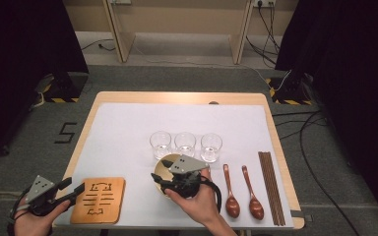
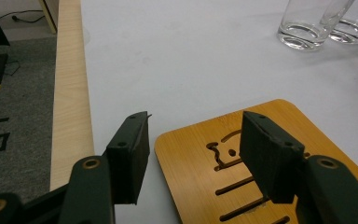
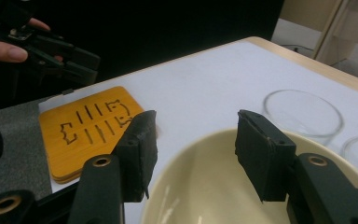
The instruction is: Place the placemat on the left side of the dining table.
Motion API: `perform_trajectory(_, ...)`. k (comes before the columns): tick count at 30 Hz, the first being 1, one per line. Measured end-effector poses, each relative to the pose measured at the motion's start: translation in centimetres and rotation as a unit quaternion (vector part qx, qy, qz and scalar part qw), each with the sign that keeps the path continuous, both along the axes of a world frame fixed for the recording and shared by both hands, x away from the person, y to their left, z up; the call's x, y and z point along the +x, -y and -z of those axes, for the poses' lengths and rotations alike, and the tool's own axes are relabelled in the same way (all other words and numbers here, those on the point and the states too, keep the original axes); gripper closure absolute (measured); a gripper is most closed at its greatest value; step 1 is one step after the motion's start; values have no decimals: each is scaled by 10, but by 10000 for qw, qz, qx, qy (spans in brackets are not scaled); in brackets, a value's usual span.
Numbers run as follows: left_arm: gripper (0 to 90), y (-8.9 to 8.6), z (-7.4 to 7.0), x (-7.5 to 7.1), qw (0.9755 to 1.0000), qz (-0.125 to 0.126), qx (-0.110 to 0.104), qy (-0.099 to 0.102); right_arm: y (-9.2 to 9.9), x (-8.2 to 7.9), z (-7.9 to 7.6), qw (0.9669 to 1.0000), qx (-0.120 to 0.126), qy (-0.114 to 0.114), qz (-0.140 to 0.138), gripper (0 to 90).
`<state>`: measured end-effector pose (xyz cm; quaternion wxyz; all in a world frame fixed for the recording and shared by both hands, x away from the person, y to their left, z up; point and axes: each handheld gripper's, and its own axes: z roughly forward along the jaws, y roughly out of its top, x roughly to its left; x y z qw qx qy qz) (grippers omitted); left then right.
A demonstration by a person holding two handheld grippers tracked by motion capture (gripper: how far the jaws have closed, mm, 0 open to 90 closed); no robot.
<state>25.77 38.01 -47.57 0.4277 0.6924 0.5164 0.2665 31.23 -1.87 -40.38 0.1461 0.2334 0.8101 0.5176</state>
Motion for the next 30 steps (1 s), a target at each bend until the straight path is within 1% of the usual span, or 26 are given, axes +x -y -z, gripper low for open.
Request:
perform_trajectory(1, 421, 0, 0, 0, 10000, 0, 0, 0, 0, 0, 0, 10000, 0, 0, 0, 486)
perform_trajectory(2, 420, 0, 0, 0, 10000, 7, 7, -37, -7, -1, 1, 9999, -24, -7, -99, 485)
perform_trajectory(4, 416, 0, 0, 0, 10000, 13, -5, -82, -13, -1, 2, 9998, -54, -14, -164, 482)
perform_trajectory(6, 411, 0, 1, 0, 9999, 23, -20, -118, -16, -1, 2, 9998, -74, -5, -197, 482)
perform_trajectory(11, 401, 0, 3, 1, 9997, 53, -35, -233, -33, -4, 5, 9991, -138, -58, -408, 480)
perform_trajectory(12, 400, 0, 4, 1, 9996, 57, -69, -254, -36, -5, 5, 9989, -139, -72, -438, 479)
perform_trajectory(13, 399, 0, 4, 1, 9996, 57, -69, -254, -36, -5, 5, 9989, -139, -72, -438, 479)
perform_trajectory(15, 398, 0, 5, 1, 9996, 58, -79, -281, -42, -7, 6, 9985, -177, -83, -519, 475)
perform_trajectory(16, 396, 0, 5, 1, 9995, 56, -79, -300, -49, -9, 8, 9980, -225, -103, -583, 474)
perform_trajectory(21, 395, -2, 8, 1, 9992, 10, -101, -392, -61, -13, 11, 9967, -279, -153, -746, 470)
perform_trajectory(22, 395, -3, 8, 1, 9991, 7, -110, -414, -69, -15, 14, 9957, -328, -189, -845, 467)
perform_trajectory(24, 395, -3, 9, 1, 9990, -12, -122, -437, -71, -15, 15, 9954, -342, -199, -877, 465)
perform_trajectory(25, 395, -3, 9, 1, 9989, -10, -124, -445, -78, -16, 18, 9943, -411, -261, -944, 461)
perform_trajectory(26, 395, -3, 10, 1, 9989, -11, -131, -456, -78, -16, 18, 9943, -411, -261, -944, 461)
perform_trajectory(28, 395, -2, 10, 1, 9987, 17, -136, -483, -84, -17, 23, 9933, -461, -323, -1012, 458)
perform_trajectory(29, 394, -2, 11, 1, 9987, 21, -140, -488, -90, -18, 29, 9920, -537, -378, -1077, 459)
perform_trajectory(30, 394, -2, 11, 2, 9987, 25, -146, -497, -90, -18, 29, 9920, -537, -378, -1077, 459)
